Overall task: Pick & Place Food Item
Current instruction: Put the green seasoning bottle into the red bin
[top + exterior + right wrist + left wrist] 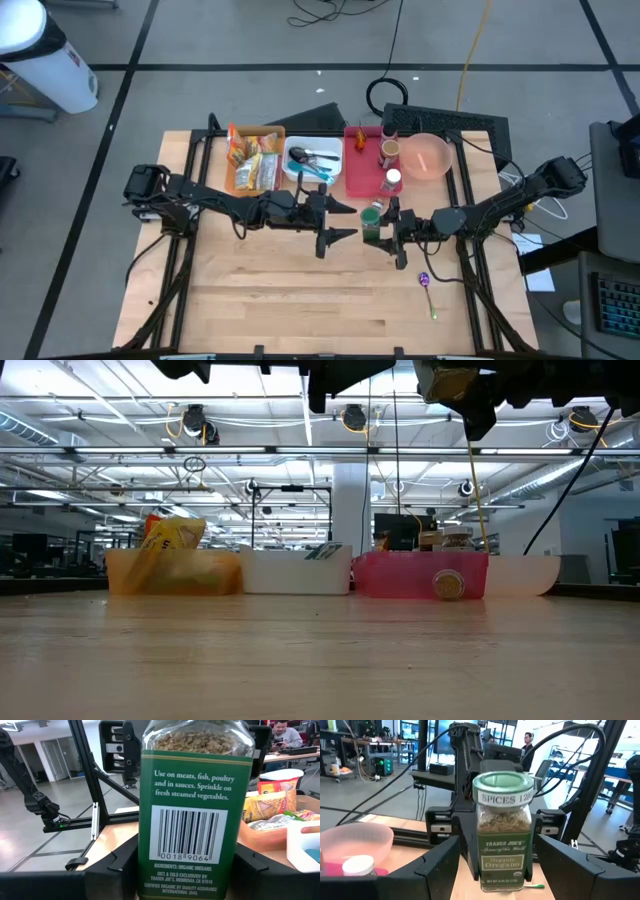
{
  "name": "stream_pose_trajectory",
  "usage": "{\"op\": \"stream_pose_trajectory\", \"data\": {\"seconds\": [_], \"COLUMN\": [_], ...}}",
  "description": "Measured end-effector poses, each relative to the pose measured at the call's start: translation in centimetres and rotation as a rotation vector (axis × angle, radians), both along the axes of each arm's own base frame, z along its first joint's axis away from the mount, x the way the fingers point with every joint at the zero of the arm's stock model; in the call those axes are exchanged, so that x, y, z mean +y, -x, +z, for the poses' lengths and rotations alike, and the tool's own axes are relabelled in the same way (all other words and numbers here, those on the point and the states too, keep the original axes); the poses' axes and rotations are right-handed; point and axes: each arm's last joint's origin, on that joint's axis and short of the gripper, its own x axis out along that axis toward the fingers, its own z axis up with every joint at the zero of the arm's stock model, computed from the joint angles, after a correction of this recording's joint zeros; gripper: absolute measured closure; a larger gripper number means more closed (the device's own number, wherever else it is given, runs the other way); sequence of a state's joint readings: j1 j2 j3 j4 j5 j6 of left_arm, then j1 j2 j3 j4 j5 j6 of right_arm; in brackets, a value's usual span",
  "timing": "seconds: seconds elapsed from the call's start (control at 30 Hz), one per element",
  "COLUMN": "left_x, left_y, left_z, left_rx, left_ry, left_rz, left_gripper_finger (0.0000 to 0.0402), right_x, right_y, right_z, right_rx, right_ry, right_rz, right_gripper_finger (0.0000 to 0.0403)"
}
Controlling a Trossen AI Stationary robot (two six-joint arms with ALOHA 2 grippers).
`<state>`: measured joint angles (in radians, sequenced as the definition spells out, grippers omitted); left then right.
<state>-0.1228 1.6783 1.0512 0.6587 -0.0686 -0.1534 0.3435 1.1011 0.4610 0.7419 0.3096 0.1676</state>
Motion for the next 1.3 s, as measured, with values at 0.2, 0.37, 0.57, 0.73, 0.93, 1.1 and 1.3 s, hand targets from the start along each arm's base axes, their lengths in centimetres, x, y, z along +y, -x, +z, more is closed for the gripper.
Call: {"op": "stream_pose_trajectory", "data": {"seconds": [0.2,0.37,0.57,0.73,0.93,1.1,1.3], "left_x": [-0.5,-0.9,-1.3,-1.5,-1.3,-1.1,0.1], "left_y": [0.0,-0.9,-3.8,-5.5,-5.5,-5.4,-5.5], "left_z": [0.1,-0.1,0.1,0.2,0.1,-0.2,-0.8], "left_rx": [-0.015,-0.038,0.010,0.058,0.112,0.146,0.207], "left_ry": [-0.010,-0.017,-0.043,-0.055,-0.115,-0.114,-0.087], "left_rz": [-0.045,-0.060,-0.058,-0.051,0.023,0.034,0.078], "left_gripper_finger": [0.0135,0.0135,0.0135,0.0135,0.0135,0.0135,0.0135], "right_x": [0.0,0.0,0.0,0.0,-0.1,-0.1,-0.2], "right_y": [0.0,0.0,0.0,0.1,0.2,0.3,0.3], "right_z": [0.0,0.1,0.0,-0.2,-0.8,-0.9,-0.7], "right_rx": [-0.003,-0.013,-0.005,0.010,0.033,0.026,0.012], "right_ry": [-0.003,-0.007,-0.007,-0.002,-0.026,-0.043,-0.049], "right_rz": [0.000,-0.001,-0.001,-0.003,-0.009,0.001,-0.019], "right_gripper_finger": [0.0214,0.0214,0.0214,0.0214,0.0214,0.0214,0.0214]}}
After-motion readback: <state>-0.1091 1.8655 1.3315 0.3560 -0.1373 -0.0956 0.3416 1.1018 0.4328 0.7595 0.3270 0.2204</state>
